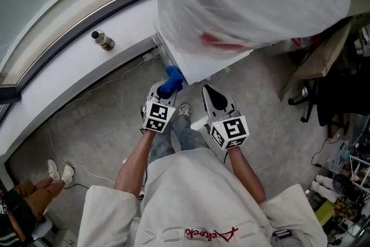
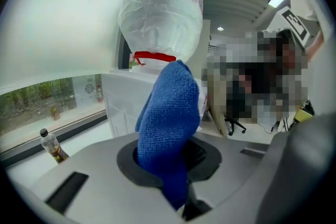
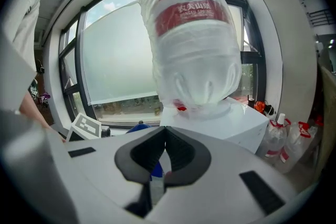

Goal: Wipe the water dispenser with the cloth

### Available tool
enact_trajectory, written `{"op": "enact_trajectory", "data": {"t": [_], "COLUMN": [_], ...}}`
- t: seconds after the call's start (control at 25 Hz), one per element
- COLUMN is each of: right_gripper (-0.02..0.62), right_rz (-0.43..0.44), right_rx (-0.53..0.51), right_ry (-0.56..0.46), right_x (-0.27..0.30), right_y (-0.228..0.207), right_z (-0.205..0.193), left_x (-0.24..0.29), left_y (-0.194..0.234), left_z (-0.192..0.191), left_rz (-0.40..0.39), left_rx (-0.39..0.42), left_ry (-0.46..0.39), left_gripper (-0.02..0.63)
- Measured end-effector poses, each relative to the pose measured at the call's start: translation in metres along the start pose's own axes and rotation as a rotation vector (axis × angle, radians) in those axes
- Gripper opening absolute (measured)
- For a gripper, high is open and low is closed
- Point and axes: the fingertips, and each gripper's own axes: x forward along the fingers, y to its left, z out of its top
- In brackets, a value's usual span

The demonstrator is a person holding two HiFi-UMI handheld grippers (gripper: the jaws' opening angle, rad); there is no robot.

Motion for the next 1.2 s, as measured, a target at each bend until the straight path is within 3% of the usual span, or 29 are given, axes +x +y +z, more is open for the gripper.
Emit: {"op": "enact_trajectory", "data": {"t": [0.48, 0.84, 1.2], "right_gripper": [0.014, 0.014, 0.014], "right_rz": [0.063, 0.054, 0.059], "right_rx": [-0.034, -0.029, -0.054], "right_ry": [-0.041, -0.033, -0.025], "right_x": [0.024, 0.022, 0.020], "right_y": [0.012, 0.010, 0.008], "right_z": [0.008, 0.013, 0.016], "left_x": [0.020, 0.074, 0.085], "left_y": [0.112, 0.194, 0.172], "left_z": [0.002, 0.018, 0.016], "left_rz": [0.165, 0.220, 0.155], "left_rx": [-0.043, -0.043, 0.015], "left_ry": [-0.010, 0.006, 0.004], "left_gripper": [0.063, 0.063, 0.063]}}
